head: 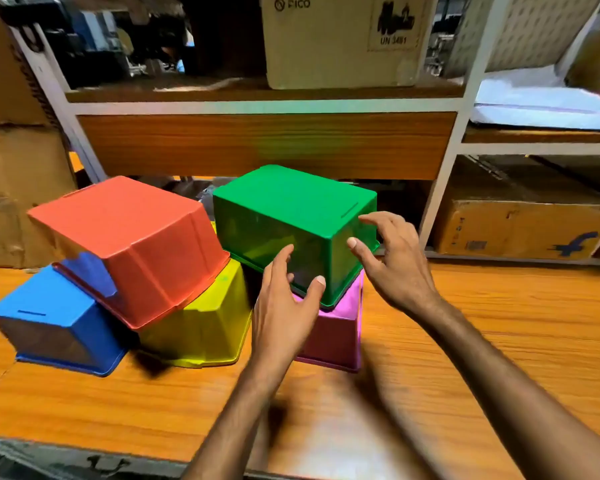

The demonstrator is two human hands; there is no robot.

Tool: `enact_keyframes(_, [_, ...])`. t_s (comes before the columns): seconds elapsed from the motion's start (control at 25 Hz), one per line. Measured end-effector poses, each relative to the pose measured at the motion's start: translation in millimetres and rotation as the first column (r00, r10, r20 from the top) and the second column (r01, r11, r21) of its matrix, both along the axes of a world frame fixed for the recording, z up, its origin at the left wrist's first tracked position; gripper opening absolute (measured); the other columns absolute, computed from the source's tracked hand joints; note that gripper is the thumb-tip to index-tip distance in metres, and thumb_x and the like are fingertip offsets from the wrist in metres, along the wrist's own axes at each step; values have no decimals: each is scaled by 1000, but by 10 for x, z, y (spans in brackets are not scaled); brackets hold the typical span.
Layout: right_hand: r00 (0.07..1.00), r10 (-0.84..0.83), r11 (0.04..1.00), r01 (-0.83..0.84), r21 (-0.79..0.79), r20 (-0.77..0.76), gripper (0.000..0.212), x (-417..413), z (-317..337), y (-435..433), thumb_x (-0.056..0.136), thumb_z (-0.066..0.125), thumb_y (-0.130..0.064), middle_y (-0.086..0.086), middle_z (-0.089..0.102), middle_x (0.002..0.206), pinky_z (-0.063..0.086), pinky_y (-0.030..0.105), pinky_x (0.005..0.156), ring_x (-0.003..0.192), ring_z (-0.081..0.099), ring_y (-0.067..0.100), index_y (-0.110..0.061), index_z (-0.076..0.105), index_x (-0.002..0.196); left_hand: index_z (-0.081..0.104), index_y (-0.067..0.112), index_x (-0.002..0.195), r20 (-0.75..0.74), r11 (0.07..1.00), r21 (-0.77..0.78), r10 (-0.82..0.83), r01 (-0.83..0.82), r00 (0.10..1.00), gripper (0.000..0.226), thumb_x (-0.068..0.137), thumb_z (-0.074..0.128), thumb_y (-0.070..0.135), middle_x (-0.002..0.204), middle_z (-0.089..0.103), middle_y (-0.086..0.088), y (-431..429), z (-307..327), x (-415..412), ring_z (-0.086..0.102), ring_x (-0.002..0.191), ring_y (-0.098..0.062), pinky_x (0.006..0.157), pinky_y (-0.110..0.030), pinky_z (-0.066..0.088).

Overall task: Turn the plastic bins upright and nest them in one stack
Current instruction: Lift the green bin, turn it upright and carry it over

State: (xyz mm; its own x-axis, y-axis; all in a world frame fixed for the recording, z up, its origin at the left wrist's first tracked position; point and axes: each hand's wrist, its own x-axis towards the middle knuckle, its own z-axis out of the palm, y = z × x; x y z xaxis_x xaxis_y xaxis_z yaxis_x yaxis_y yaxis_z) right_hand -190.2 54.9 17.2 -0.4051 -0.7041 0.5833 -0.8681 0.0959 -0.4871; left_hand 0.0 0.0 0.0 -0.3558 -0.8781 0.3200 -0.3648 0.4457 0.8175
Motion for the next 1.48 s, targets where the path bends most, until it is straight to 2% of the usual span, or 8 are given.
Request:
enact_keyframes(0.2, [985, -68, 995, 56, 80, 159, 66, -490, 87, -353, 98, 42, -64, 3, 44, 153, 37, 43, 112, 140, 37, 21, -23, 44, 150, 32, 32, 156, -104, 989, 144, 57, -41, 993, 74, 93, 65, 51, 158, 42, 3, -168, 34, -252, 50, 137, -16, 108, -45, 48])
enact_keyframes(0.4, [952, -23, 978, -42, 206, 306, 79, -759, 141, -665, 97, 32, -73, 7, 45, 157, 40, 47, 113, 141, 45, 27, -23, 33, 158, 18, 37, 158, 15, 983, 156, 93, -94, 996, 96, 80, 53, 81, 163, 36, 6, -191, 68, -474, 45, 143, -22, 111, -51, 45])
enact_keyframes(0.56, [870, 134, 969, -215, 121, 474, 63, -813, 103, -577, 99, 54, -54, -2, 51, 149, 45, 51, 110, 129, 50, 16, -35, 34, 155, 10, 39, 161, 17, 984, 128, 120, -121, 993, 99, 86, 73, 55, 165, 35, 4, -107, 17, -543, 46, 143, -22, 113, -43, 42])
enact_keyframes(0.72, [786, 365, 923, -377, -80, 499, 82, -880, 386, -348, 85, 72, -31, -14, 43, 151, 44, 42, 112, 138, 43, 5, -42, 30, 155, 19, 37, 161, -196, 996, 1, 82, -84, 977, 94, 86, 74, 44, 167, 28, 12, -192, 193, -476, 38, 149, -12, 117, -46, 40])
enact_keyframes(0.96, [618, 657, 752, -580, -314, 432, 69, -811, 1081, 138, 70, 57, -7, 1, 41, 153, 56, 29, 78, 131, 53, 8, -18, 40, 136, 49, 18, 151, -549, 997, -78, -58, 18, 834, 53, 100, 64, 20, 143, 61, 7, -271, 1095, -316, 61, 124, 0, 101, -25, 53])
enact_keyframes(1.12, [659, 701, 709, -687, -160, 273, 83, -834, 1352, 344, 70, 68, -25, -5, 11, 171, 47, 30, 108, 151, 30, 12, -27, 41, 149, 63, 10, 137, -667, 986, -1, -123, 164, 735, 37, 100, 56, 9, 127, 72, -2, -396, 1526, -256, 70, 108, -8, 90, -25, 55])
enact_keyframes(1.28, [797, 563, 815, -490, -310, 221, 81, -694, 1346, 394, 77, 58, 23, -11, 21, 167, 44, 41, 115, 150, 28, -2, -19, 53, 146, 65, 10, 134, -731, 954, 7, -200, 300, 653, 48, 95, 63, 38, 127, 72, -2, -480, 1759, -286, 67, 120, -18, 105, -37, 51])
enact_keyframes(1.48, [823, 405, 721, -20, -692, 398, 67, -683, 1363, 317, 82, 44, 29, 0, 63, 138, 50, 43, 109, 134, 56, 11, -20, 70, 118, 46, 11, 143, -576, 892, -225, -446, 392, 686, 101, 72, 56, 82, 158, 46, 0, -286, 1539, -385, 47, 141, -4, 113, -28, 44])
